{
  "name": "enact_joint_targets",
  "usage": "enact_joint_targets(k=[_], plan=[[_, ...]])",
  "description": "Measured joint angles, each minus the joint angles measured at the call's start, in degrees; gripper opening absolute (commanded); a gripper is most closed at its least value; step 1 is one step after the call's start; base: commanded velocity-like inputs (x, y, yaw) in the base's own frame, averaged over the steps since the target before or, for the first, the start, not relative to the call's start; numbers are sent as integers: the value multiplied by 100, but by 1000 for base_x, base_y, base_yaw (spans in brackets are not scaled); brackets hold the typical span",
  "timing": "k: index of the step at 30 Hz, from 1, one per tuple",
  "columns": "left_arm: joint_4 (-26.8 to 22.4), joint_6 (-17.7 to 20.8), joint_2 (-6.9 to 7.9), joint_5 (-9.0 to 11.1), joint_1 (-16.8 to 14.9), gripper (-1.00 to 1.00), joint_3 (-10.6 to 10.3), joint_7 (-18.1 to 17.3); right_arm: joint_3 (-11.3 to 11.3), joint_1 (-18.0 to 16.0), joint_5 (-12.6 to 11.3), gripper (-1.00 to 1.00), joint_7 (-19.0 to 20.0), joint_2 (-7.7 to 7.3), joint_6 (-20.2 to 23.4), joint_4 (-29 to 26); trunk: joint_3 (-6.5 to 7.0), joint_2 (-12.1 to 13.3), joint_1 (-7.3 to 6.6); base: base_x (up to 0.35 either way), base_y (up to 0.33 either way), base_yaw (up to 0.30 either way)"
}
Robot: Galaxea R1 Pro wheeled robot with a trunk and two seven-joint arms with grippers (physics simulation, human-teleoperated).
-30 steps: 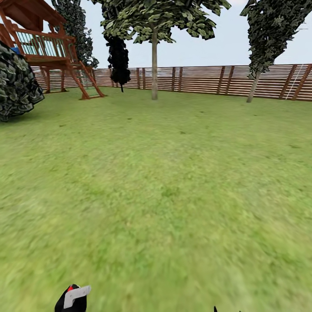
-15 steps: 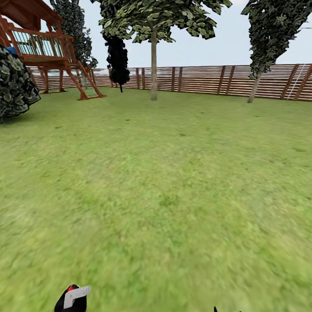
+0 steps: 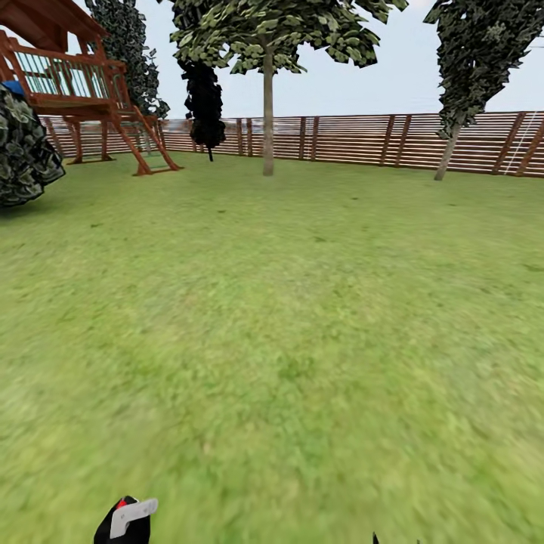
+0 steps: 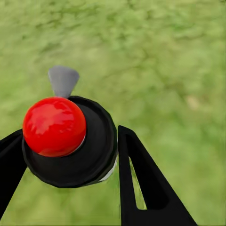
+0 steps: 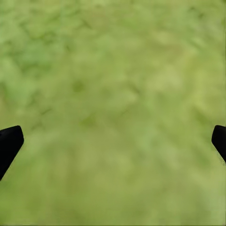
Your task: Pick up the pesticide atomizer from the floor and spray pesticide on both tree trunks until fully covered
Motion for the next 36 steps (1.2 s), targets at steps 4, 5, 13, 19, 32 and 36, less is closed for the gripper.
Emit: enact_joint_targets(k=[4, 5, 13, 19, 32, 36], plan=[[0, 0, 0, 0, 3, -100, 0, 0, 0, 0, 0, 100, 0, 0, 0, 0, 0, 0, 0, 340, 0, 0], [0, 1, 0, 0, 2, -100, 0, 0, 0, 0, 0, 100, 0, -1, 0, 0, 0, 0, 0, 340, 0, 0], [0, 3, 0, 1, 3, -100, 1, 0, 0, 0, 0, 100, -3, 0, 0, 0, 0, 0, 0, 340, 0, 0], [-1, -2, 0, 0, 0, -100, 0, 0, -1, 0, 0, 100, 0, -1, 0, 0, 0, 0, 0, 340, 0, 0], [-1, 0, 0, 1, 1, -100, 2, 0, 0, 0, 0, 100, 1, 0, 0, 0, 0, 0, 0, 340, 0, 0], [-2, 2, 1, 0, 3, -100, 0, 0, 0, 0, 0, 100, -1, -2, 0, 0, 0, 0, 0, 340, 0, 0]])
